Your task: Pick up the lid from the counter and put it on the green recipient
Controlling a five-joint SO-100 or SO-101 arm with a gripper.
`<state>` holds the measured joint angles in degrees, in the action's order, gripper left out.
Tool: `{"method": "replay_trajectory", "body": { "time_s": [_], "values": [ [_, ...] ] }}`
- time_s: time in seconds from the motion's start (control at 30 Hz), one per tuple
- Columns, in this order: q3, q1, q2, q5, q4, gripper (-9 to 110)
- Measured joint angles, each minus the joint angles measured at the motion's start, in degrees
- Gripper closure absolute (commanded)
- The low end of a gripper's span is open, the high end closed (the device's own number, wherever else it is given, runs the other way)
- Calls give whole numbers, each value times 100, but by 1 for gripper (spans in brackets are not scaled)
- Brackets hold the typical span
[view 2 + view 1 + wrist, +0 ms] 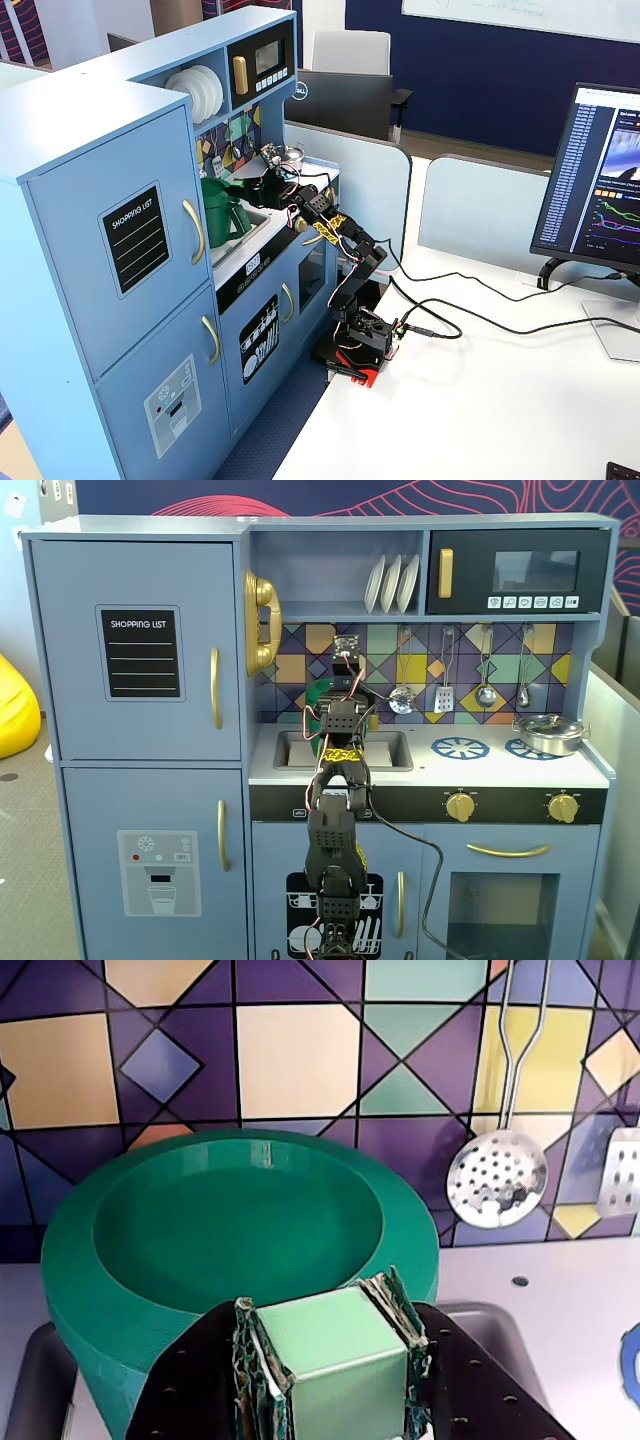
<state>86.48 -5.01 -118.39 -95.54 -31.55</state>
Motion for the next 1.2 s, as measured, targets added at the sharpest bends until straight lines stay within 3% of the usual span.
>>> {"method": "replay_trajectory", "body": {
  "time_s": [0.2, 0.4, 0.67, 0.77, 0.9, 1.2],
  "values": [
    [176, 0, 97, -9, 800, 72],
    [44, -9, 132, 88, 976, 69],
    [211, -9, -1406, -9, -765, 74],
    [949, 26, -2426, -9, -1556, 80],
    [2549, 18, -3867, -18, -2276, 101],
    [6407, 18, -5906, -272, -3340, 101]
  ]
}}
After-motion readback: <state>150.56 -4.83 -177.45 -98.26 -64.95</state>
